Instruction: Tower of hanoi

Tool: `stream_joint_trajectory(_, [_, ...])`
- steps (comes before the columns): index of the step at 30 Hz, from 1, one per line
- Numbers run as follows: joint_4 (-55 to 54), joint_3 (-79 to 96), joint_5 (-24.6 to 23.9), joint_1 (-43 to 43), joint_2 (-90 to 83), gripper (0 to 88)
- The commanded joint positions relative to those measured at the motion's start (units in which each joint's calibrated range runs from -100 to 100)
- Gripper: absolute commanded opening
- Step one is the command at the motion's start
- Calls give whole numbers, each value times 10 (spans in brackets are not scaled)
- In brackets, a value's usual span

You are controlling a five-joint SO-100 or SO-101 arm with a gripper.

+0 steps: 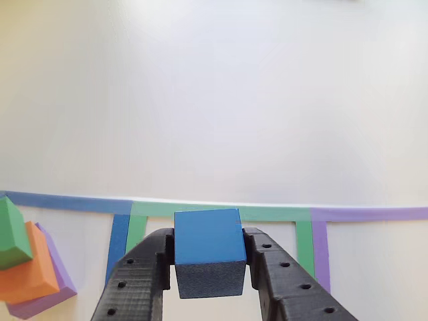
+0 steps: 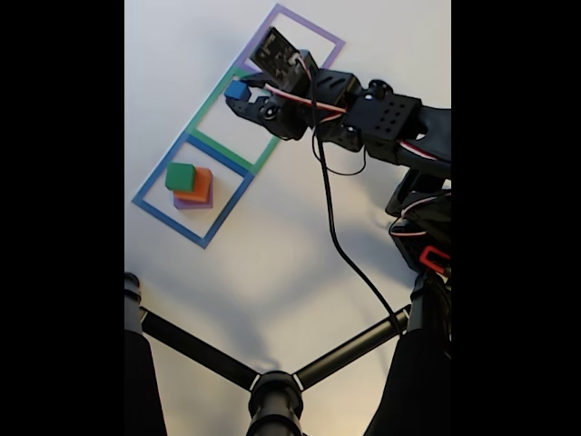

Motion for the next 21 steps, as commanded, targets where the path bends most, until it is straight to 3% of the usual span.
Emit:
stream_joint_trajectory(1, [263, -185, 0, -25, -66, 10])
stream_joint_trajectory(5, [455, -344, -55, -48, -68, 9])
stream_joint_trajectory(9, [592, -437, -64, -73, -68, 11])
stream_joint_trajectory(21, [715, -513, -123, -169, -114, 13])
